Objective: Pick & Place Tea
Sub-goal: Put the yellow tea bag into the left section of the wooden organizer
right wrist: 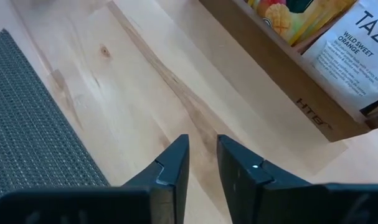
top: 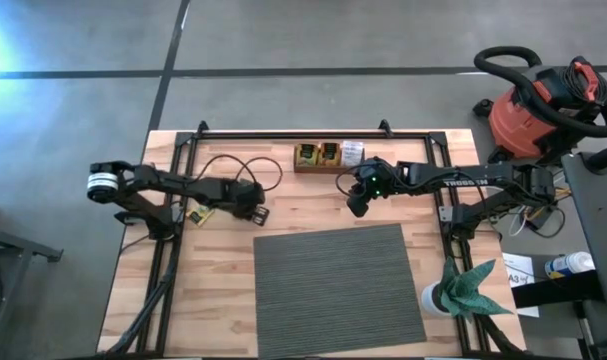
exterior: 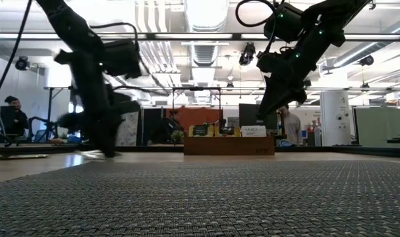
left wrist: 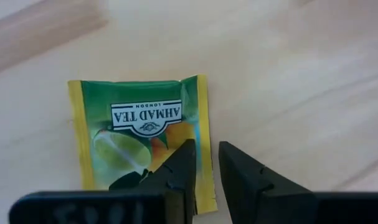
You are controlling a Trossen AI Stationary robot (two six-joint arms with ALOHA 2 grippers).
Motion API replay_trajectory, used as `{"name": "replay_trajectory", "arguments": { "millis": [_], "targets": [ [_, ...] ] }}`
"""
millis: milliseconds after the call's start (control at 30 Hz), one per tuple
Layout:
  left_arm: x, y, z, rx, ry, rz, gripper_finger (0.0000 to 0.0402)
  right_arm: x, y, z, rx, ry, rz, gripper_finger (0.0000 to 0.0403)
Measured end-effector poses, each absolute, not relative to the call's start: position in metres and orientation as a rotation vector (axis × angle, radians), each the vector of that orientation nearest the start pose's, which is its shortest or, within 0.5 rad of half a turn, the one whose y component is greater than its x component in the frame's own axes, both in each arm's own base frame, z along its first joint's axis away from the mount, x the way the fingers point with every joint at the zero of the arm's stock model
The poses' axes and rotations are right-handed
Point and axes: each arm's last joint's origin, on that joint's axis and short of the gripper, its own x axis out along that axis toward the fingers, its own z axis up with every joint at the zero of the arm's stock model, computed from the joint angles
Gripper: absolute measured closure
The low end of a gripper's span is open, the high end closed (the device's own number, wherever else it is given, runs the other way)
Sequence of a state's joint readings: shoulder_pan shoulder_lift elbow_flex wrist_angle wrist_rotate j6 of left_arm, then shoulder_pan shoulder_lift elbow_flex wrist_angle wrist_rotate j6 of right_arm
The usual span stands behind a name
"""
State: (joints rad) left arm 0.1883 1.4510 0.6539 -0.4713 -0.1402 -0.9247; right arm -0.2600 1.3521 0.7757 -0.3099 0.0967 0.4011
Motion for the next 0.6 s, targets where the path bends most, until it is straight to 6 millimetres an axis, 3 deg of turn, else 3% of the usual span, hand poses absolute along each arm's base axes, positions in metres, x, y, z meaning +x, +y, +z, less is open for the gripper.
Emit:
{"name": "replay_trajectory", "arguments": {
  "millis": [267, 433, 600],
  "targets": [
    [0.265, 0.050, 0.163, -0.839, 0.723, 0.551, 0.0331, 0.252, -0.070, 0.203, 0.443, 0.809, -0.507, 0.0322],
    [0.269, 0.045, 0.179, -0.759, 0.828, 0.607, 0.0331, 0.253, -0.070, 0.203, 0.463, 0.808, -0.501, 0.0322],
    [0.252, 0.043, 0.169, -0.758, 0.968, 0.795, 0.0331, 0.255, -0.069, 0.204, 0.475, 0.792, -0.473, 0.0325]
  ]
}}
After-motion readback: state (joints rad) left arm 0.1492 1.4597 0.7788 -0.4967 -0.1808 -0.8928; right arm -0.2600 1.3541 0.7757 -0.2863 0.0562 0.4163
